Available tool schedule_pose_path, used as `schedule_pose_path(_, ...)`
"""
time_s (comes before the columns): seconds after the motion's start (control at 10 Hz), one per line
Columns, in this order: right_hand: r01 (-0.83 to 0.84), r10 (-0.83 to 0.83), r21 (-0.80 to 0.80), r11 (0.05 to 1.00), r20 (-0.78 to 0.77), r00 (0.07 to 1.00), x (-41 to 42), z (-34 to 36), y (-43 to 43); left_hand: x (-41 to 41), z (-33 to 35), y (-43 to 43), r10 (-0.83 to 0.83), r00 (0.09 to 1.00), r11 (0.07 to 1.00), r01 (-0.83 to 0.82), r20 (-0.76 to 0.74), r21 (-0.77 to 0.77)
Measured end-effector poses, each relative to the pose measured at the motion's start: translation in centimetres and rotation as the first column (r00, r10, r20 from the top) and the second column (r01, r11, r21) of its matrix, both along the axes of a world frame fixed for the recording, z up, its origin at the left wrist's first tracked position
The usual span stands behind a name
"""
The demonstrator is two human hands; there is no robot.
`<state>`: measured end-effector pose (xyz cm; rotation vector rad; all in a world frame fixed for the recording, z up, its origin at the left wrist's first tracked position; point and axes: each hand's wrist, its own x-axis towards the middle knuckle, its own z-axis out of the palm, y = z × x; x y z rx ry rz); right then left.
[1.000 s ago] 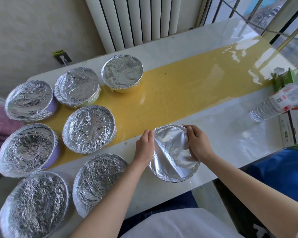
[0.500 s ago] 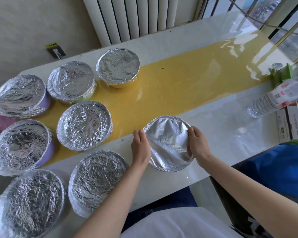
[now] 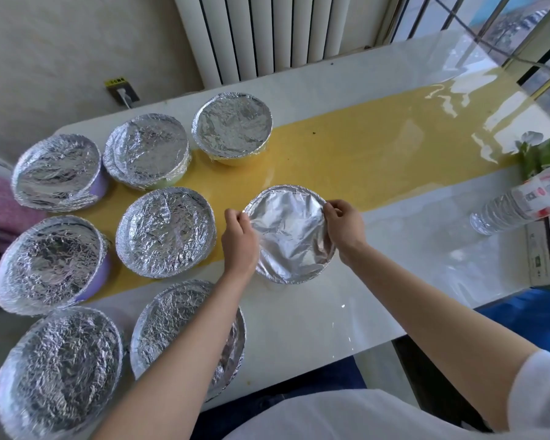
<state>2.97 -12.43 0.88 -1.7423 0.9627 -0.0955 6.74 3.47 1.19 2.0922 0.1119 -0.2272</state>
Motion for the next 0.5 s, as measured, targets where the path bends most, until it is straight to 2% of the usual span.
schedule_pose_path(0.1,-0.022,0.021,-0.042,0.999,-0.034,0.999,1.7,0.2,0.7,1.2,-0.3,0.9,-0.018,0.999,0.992,0.012,0.042,0.127)
schedule_pose_path(0.2,-0.098,0.091,-0.064,0.993,-0.101,0.991,2.8,0.1,0.8,1.6,0.0,1.7,-0.124,0.991,0.937,0.097,0.058,0.336)
schedule_pose_path(0.4,-0.303,0.273,-0.172,0.937,-0.177,0.946,3.4,1.1,0.5,1.0,1.0,1.9,-0.282,0.948,0.869,0.187,0.147,0.458)
schedule_pose_path(0.5,-0.398,0.357,-0.268,0.877,-0.19,0.914,3.9,2.8,1.0,1.2,1.7,2.5,-0.334,0.919,0.795,0.157,0.208,0.586)
